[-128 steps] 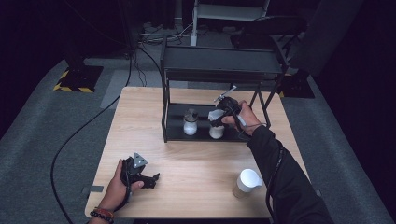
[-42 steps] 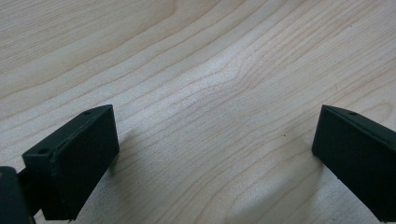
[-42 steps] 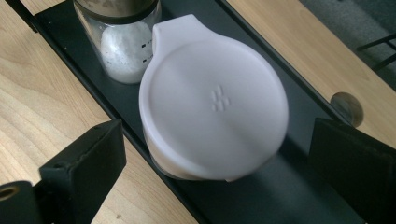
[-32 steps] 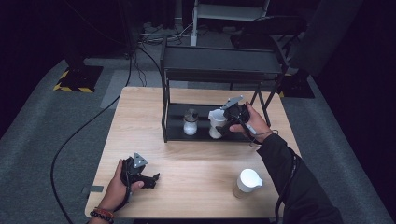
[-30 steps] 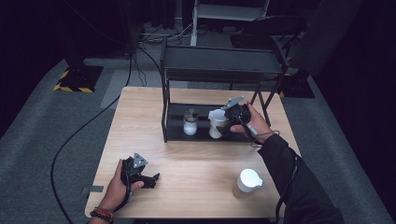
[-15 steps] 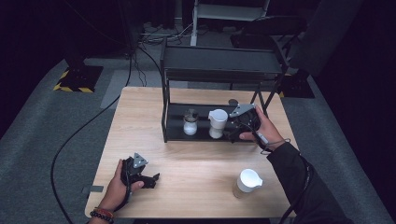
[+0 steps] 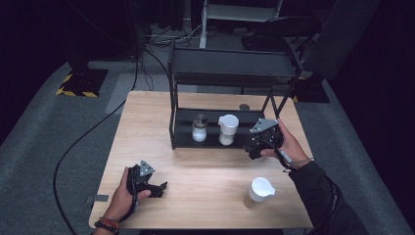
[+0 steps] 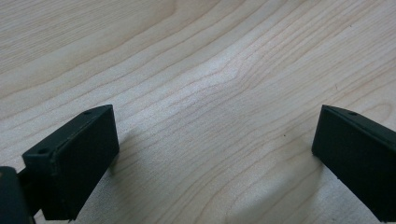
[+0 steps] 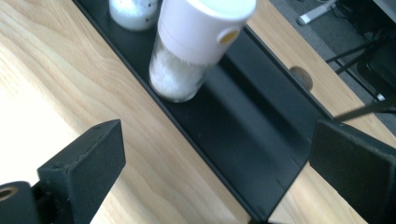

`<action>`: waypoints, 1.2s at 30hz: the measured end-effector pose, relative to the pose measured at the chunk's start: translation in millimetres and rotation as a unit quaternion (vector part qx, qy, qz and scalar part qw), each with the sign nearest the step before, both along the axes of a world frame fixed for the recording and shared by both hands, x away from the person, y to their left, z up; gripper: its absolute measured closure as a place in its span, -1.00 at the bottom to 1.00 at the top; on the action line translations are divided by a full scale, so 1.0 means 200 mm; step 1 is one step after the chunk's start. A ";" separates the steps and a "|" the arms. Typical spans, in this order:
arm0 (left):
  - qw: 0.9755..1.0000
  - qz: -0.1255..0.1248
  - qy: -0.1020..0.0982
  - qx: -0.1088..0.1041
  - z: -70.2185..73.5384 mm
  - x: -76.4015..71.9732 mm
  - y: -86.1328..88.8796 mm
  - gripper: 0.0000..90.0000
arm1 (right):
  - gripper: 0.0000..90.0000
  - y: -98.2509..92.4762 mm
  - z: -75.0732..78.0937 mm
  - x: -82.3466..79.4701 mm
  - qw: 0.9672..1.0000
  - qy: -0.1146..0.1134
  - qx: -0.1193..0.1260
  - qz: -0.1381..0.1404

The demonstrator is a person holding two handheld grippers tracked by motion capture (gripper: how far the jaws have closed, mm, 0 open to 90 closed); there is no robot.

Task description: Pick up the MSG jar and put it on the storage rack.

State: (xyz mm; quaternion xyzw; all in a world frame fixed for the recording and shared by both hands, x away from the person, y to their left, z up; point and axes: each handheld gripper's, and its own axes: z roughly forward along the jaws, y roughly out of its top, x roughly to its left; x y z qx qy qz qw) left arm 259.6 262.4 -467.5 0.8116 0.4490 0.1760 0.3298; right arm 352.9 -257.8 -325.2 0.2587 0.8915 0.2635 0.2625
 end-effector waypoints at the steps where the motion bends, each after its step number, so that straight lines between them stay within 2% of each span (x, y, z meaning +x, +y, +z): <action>1: 1.000 0.000 0.000 0.000 0.00 0.00 0.00 -0.99 | -0.92 -0.01 0.00 -0.01 1.000 0.000 -0.002 0.000; 10: 1.000 0.000 0.000 0.000 0.00 0.00 0.00 -0.99 | -0.92 -0.10 -0.05 -0.11 1.000 -0.005 -0.007 -0.009; 12: 1.000 0.000 0.000 0.000 0.00 0.00 0.00 -0.99 | -0.92 -0.13 -0.06 -0.13 1.000 0.000 0.000 -0.010; 26: 1.000 0.000 0.000 0.000 0.00 0.00 0.00 -0.99 | -0.92 -0.25 -0.12 -0.22 1.000 0.013 0.000 -0.026; 29: 1.000 0.000 0.000 0.000 0.00 0.00 0.00 -0.99 | -0.92 -0.29 -0.13 -0.24 0.999 0.015 0.010 -0.037; 31: 1.000 0.000 0.000 0.000 0.00 0.00 0.00 -0.99 | -0.92 -0.32 -0.15 -0.26 0.998 0.020 0.027 -0.048; 36: 1.000 0.000 0.000 0.000 0.00 0.00 0.00 -0.99 | -0.92 -0.37 -0.18 -0.29 0.997 0.030 0.032 -0.059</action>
